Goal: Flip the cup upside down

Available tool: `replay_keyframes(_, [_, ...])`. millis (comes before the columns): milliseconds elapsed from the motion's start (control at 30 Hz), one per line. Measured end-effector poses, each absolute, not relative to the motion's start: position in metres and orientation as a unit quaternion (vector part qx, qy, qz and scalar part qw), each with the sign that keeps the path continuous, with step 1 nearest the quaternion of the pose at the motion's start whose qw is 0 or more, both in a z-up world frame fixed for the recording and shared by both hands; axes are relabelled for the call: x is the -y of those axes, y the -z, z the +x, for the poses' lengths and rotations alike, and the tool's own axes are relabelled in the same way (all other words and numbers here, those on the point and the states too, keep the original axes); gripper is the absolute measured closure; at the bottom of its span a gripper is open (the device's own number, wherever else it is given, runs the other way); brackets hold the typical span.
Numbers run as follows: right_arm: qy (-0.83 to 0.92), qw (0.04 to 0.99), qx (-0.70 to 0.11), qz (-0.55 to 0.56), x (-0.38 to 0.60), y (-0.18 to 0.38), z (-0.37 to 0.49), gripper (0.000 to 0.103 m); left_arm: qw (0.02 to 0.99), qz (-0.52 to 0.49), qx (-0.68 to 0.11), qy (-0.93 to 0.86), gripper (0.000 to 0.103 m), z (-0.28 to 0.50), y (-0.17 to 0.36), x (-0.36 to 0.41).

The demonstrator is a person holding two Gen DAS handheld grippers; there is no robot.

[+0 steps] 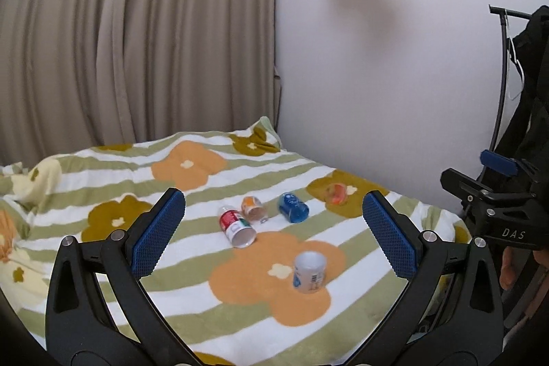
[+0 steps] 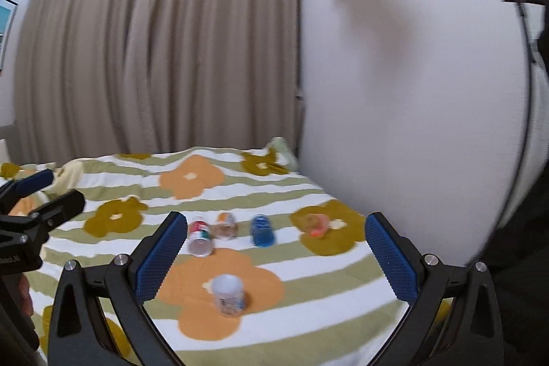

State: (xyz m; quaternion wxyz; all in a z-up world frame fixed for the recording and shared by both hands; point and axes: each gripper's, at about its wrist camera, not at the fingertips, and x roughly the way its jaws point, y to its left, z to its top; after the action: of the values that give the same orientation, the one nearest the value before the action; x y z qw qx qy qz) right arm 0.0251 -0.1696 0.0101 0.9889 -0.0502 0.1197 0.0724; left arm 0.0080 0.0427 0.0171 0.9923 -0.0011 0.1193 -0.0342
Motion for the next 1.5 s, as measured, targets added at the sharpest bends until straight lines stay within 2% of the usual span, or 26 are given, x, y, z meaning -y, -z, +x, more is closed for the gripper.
replay_keyframes(1500, [-0.038,0.992,-0.121,-0.026,0.2,-0.005,0.006,0.0,0.993,0.005,-0.107,0.042,0.0,-0.004,-0.024,-0.018])
